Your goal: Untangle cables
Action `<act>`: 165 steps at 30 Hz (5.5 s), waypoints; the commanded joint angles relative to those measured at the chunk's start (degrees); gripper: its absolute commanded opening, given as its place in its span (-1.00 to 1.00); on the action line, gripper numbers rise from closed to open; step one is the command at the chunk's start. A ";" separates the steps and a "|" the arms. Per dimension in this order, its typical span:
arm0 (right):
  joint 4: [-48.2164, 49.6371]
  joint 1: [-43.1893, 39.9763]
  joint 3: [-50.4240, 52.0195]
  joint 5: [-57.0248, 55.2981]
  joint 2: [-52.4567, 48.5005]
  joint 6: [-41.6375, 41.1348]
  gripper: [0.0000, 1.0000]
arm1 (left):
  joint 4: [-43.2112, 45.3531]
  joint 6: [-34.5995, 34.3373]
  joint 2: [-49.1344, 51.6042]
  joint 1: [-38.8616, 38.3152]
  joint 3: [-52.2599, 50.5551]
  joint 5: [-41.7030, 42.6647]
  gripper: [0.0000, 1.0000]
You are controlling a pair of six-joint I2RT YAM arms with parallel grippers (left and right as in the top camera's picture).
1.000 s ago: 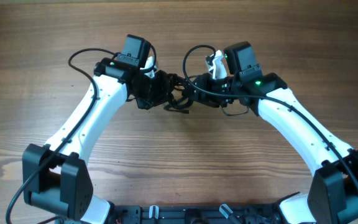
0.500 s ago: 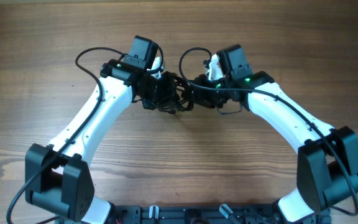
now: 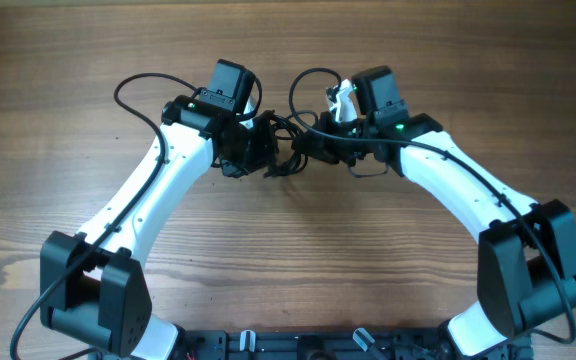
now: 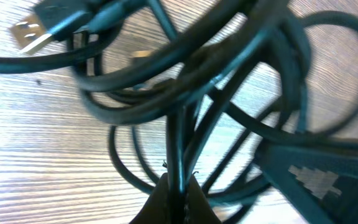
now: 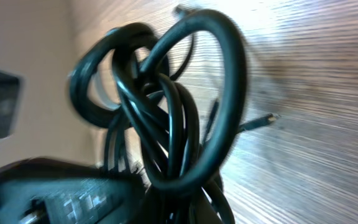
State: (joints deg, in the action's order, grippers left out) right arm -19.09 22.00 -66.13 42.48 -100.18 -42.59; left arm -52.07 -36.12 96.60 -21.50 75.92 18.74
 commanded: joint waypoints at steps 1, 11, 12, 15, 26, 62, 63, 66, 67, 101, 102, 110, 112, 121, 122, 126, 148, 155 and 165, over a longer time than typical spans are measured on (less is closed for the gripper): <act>2.45 -5.49 -0.96 11.17 5.68 1.25 -0.91 | -0.83 1.75 0.22 0.52 -2.54 -6.01 -0.92; 34.32 -17.07 -0.94 41.03 8.15 -23.67 -0.92 | 0.02 1.31 0.28 1.27 -4.72 -6.25 -0.92; 38.88 -17.49 -0.94 41.29 8.15 -26.97 -0.91 | 0.09 1.31 0.28 1.27 -4.72 -6.25 -0.92; 44.37 -20.74 -0.94 40.96 8.15 -30.93 -0.91 | -0.20 1.36 0.28 1.27 -4.72 -6.25 -0.92; 17.27 -34.01 -0.94 30.71 7.91 -2.56 -0.91 | -0.33 5.33 0.26 1.27 -4.72 -2.16 -0.92; 0.66 2.69 -0.94 -1.33 -5.62 -5.90 0.04 | 3.48 -28.61 0.20 3.30 -4.72 -8.37 -0.92; 1.53 2.69 -0.94 -1.33 -6.64 -6.58 0.02 | 3.48 -28.59 0.20 3.15 -4.72 -8.35 -0.92; 4.04 2.69 -0.94 -0.94 -8.72 -7.82 -0.04 | 3.45 -28.59 0.20 2.95 -4.72 -8.35 -0.92; 5.01 2.69 -0.94 -0.90 -9.05 -8.15 -0.07 | 3.45 -28.59 0.20 2.95 -4.72 -8.35 -0.92; -3.87 -26.34 -0.94 18.49 5.46 18.29 -0.92 | 0.42 -4.79 0.20 2.97 -4.72 -5.53 -0.92; -9.05 -25.70 -0.94 13.42 5.46 22.84 -0.92 | 1.42 -1.90 0.20 3.02 -4.72 -2.21 -0.92; -22.58 -18.47 -0.94 -6.99 5.46 30.40 -0.78 | 6.51 11.21 0.02 3.63 -4.55 34.07 -0.92; -23.47 -17.40 -0.94 -8.04 5.46 29.97 -0.54 | 6.45 5.88 0.04 5.09 -4.55 37.00 -0.92; -26.62 -16.59 -0.94 -6.05 5.46 29.16 0.03 | 7.15 -8.74 0.04 13.84 -4.57 35.39 -0.92; -26.58 -16.59 -0.94 -5.11 5.46 29.22 0.04 | 7.15 -10.03 0.04 13.99 -4.57 35.32 -0.92; -26.62 -16.59 -0.94 -1.88 5.46 29.94 0.04 | 6.54 -19.21 0.04 14.23 -4.57 34.80 -0.92; -26.82 -16.59 -0.94 -3.08 5.46 30.53 0.06 | 6.47 21.22 0.92 9.05 -4.57 -0.96 0.69; -27.06 -16.59 -0.94 -3.06 5.46 30.49 0.07 | 5.77 25.44 7.54 2.47 -4.68 -2.49 0.22; -26.86 -16.59 -0.94 -3.04 5.46 30.40 0.08 | 8.00 25.18 11.10 2.01 -4.68 -6.62 -0.30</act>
State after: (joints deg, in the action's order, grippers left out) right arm -46.06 5.21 -66.26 39.18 -96.29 -13.32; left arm -44.86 -11.42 106.89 -19.77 71.50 13.69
